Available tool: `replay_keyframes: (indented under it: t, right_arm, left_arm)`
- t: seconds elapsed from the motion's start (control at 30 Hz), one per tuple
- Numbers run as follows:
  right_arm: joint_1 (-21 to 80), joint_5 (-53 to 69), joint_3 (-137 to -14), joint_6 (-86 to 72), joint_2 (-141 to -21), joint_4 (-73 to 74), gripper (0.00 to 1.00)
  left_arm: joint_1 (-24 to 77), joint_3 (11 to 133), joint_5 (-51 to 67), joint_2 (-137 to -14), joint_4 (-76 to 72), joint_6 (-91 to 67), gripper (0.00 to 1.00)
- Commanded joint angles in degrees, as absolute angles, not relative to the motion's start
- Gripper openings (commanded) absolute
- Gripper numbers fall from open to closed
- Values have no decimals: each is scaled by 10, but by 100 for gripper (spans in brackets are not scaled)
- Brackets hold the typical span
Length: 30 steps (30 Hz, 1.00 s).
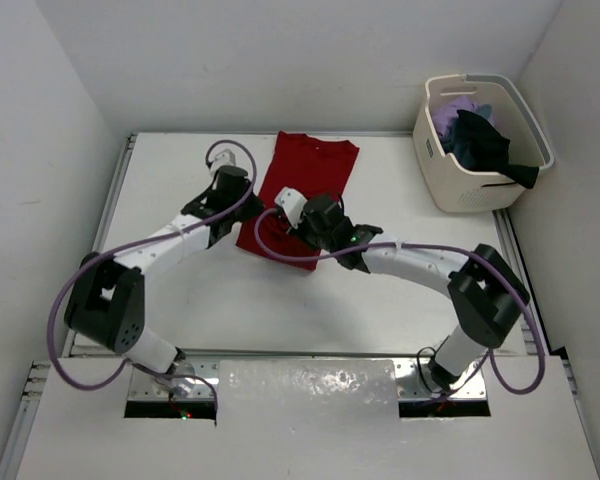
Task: Fold and stack the t-shirts
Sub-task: Fold the folded rectangular tshirt in 1/3 of the way
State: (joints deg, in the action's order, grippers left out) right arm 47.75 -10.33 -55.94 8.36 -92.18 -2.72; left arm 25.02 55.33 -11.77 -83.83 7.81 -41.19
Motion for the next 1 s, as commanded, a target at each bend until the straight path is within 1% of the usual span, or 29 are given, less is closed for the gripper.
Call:
replay_keyframes:
  t: [0.0, 0.17, 0.33, 0.5, 0.9, 0.97]
  right_arm:
    - [452, -81, -618, 114, -957, -4, 0]
    - [404, -58, -672, 122, -1005, 12, 0]
    - [367, -12, -717, 122, -1055, 18, 0]
    - [336, -11, -757, 126, -1100, 17, 0]
    - [293, 12, -849, 101, -1182, 35, 0]
    - [287, 18, -860, 95, -1194, 40, 3]
  left_arm:
    - [243, 623, -83, -890, 29, -385, 0]
    - [216, 685, -57, -967, 35, -382, 0]
    - [202, 729, -47, -1015, 31, -374, 0]
    - [186, 774, -26, -1070, 27, -372, 0]
    - [178, 895, -5, -1186, 50, -354, 0]
    - [177, 910, -4, -1199, 62, -355, 0]
